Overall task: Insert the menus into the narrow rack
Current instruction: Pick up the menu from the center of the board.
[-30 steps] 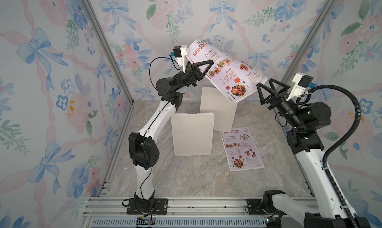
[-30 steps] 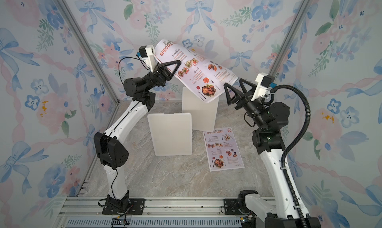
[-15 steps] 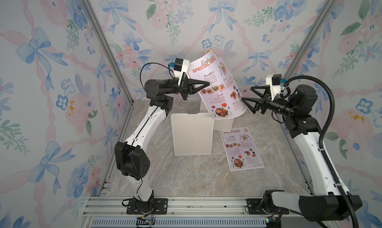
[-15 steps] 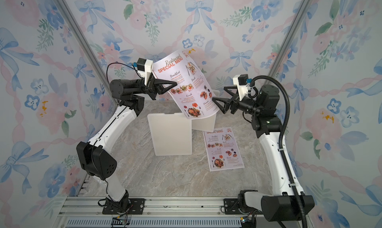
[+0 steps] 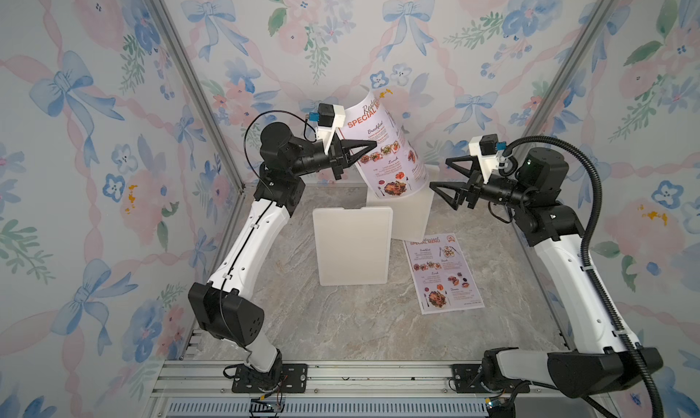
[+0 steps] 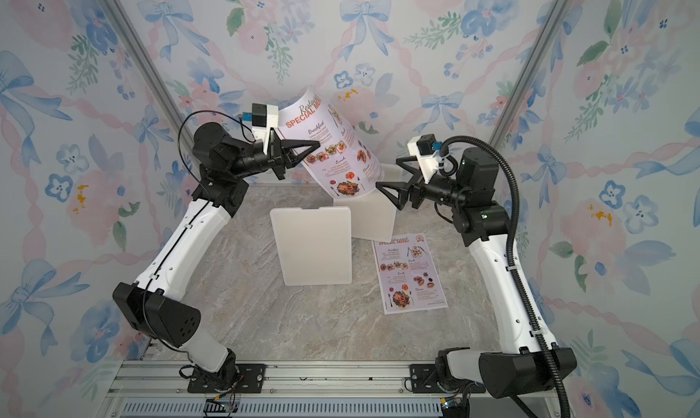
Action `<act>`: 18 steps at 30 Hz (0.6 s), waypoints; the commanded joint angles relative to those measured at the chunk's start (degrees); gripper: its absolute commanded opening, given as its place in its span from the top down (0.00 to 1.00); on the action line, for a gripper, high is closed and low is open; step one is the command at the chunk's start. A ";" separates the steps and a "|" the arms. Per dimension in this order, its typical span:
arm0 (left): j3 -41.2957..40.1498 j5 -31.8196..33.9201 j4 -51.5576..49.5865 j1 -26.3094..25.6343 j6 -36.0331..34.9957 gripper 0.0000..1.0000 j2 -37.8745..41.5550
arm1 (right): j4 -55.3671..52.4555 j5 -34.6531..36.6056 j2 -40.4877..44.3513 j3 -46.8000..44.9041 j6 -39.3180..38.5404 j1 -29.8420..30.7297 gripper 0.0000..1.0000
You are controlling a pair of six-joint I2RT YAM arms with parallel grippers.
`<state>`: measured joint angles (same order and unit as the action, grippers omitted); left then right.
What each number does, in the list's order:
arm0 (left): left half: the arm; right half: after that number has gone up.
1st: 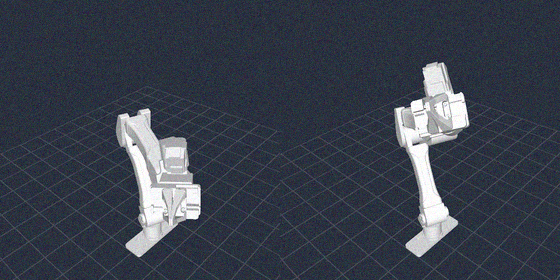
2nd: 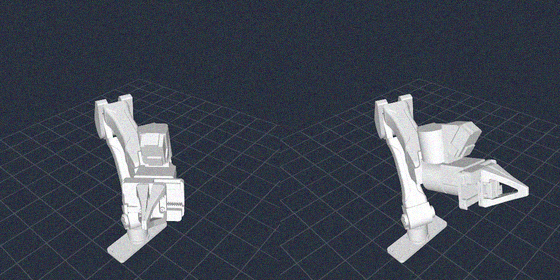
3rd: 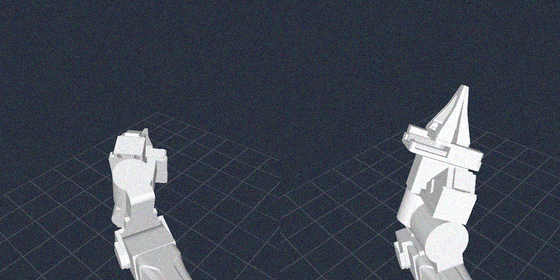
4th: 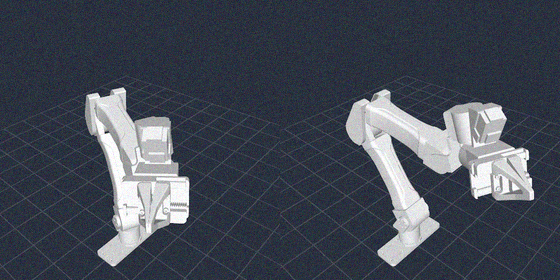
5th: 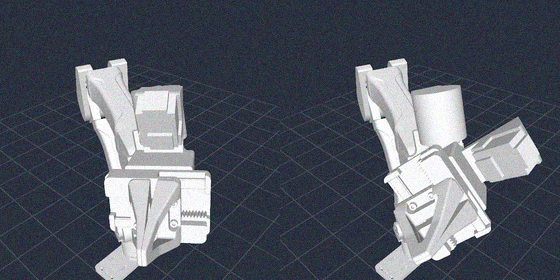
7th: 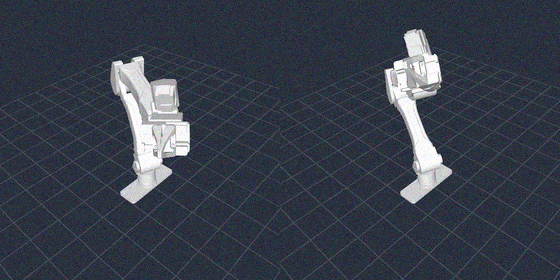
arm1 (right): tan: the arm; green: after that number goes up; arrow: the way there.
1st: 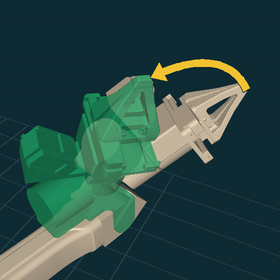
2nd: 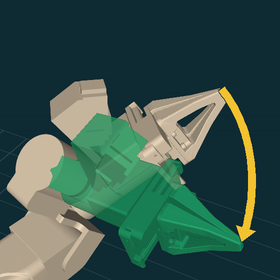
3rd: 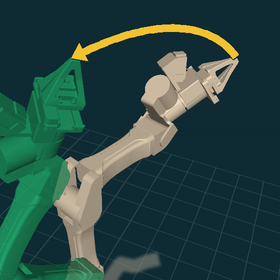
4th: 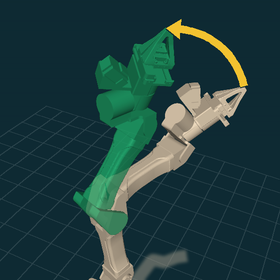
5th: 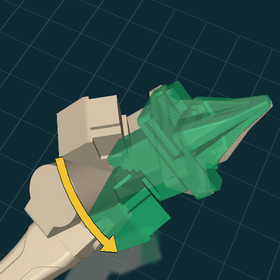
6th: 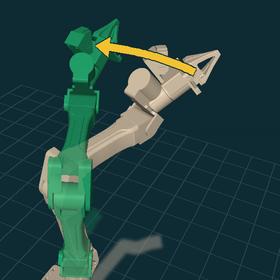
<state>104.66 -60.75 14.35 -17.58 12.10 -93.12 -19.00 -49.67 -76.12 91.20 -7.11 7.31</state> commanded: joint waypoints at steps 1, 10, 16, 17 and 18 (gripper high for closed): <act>1.88 1.11 -8.25 0.63 -7.20 1.00 0.12 | -5.08 -3.77 -1.97 4.40 -1.79 -1.79 0.02; 15.90 18.44 -45.29 -10.64 -38.06 1.00 -3.13 | -9.73 -6.80 -6.21 10.03 -7.72 -1.69 0.02; 14.50 25.48 -46.43 -14.96 -41.58 1.00 0.03 | -8.88 -8.65 -6.95 8.12 -13.57 -2.25 0.02; 14.04 26.77 -46.43 -15.55 -43.54 1.00 0.68 | -8.20 -9.09 -6.85 7.31 -14.36 -2.45 0.02; 13.43 27.76 -46.43 -15.80 -44.18 1.00 1.16 | -7.14 -9.32 -6.74 6.63 -14.48 -2.61 0.02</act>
<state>118.72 -37.60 -29.17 -32.51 -27.03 -95.15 -26.79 -56.31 -82.63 99.46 -17.89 5.23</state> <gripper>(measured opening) 0.049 0.979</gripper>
